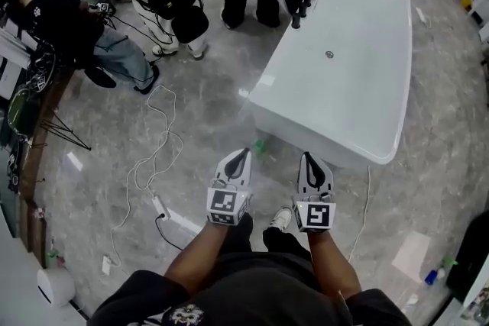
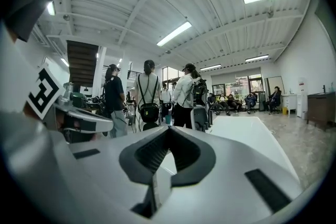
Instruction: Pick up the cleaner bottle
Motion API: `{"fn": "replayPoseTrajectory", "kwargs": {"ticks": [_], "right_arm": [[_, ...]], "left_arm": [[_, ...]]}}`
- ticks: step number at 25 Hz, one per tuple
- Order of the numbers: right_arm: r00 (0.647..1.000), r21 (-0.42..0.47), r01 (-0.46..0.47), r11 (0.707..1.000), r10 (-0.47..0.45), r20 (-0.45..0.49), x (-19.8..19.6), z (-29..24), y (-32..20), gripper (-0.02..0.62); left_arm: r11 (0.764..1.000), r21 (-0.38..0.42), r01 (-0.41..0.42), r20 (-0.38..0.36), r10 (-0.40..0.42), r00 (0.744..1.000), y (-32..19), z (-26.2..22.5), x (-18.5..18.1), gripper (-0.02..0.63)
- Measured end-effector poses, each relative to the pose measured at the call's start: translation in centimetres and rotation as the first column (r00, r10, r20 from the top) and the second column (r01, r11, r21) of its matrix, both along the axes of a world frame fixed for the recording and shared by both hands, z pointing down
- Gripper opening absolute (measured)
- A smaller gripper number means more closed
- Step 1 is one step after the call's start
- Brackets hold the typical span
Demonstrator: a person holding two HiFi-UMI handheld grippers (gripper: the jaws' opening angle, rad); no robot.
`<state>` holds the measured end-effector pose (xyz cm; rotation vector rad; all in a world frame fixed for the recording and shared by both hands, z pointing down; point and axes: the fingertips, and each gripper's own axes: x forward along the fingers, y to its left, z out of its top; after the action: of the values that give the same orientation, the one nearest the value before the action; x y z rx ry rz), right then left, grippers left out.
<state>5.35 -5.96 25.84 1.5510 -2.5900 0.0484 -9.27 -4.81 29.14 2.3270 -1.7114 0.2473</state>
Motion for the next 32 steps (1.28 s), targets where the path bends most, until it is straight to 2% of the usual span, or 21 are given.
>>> {"fn": "replayPoseTrajectory", "kwargs": {"ticks": [4,10,18,22,26,29,32], "right_arm": [[1.000,-0.006,-0.027,1.000,0.027,0.003,-1.1,3.8,-1.6,0.015],[0.998,-0.031,-0.056,0.998,0.055,-0.008,-1.9,13.8,-2.7,0.016],[0.997,-0.015,-0.076,0.997,0.076,-0.005,-2.4,29.1,-4.9,0.015],[0.996,0.000,-0.089,0.996,0.089,-0.011,-2.6,36.3,-5.6,0.015],[0.996,0.000,-0.089,0.996,0.089,-0.005,-3.2,43.3,-5.9,0.017],[0.996,0.003,-0.086,0.996,0.086,0.001,-3.6,47.9,-6.1,0.015],[0.996,0.000,-0.084,0.996,0.084,0.002,-3.8,51.7,-6.0,0.017]], "left_arm": [[0.999,0.043,0.000,0.001,0.000,1.000,-2.1,3.9,-1.7,0.006],[0.999,0.049,-0.002,-0.030,0.004,1.000,-4.2,14.2,-2.4,0.006],[0.994,0.109,0.010,0.018,-0.012,1.000,-6.9,30.2,-3.4,0.006],[0.993,0.119,0.015,0.009,-0.017,1.000,-7.1,38.2,-3.4,0.006],[0.993,0.119,0.023,0.058,-0.030,0.998,-7.2,45.2,-4.0,0.006],[0.992,0.127,0.029,0.031,-0.033,0.999,-7.3,49.7,-3.7,0.006],[0.990,0.139,0.030,0.049,-0.037,0.998,-7.3,53.2,-3.6,0.006]]}}
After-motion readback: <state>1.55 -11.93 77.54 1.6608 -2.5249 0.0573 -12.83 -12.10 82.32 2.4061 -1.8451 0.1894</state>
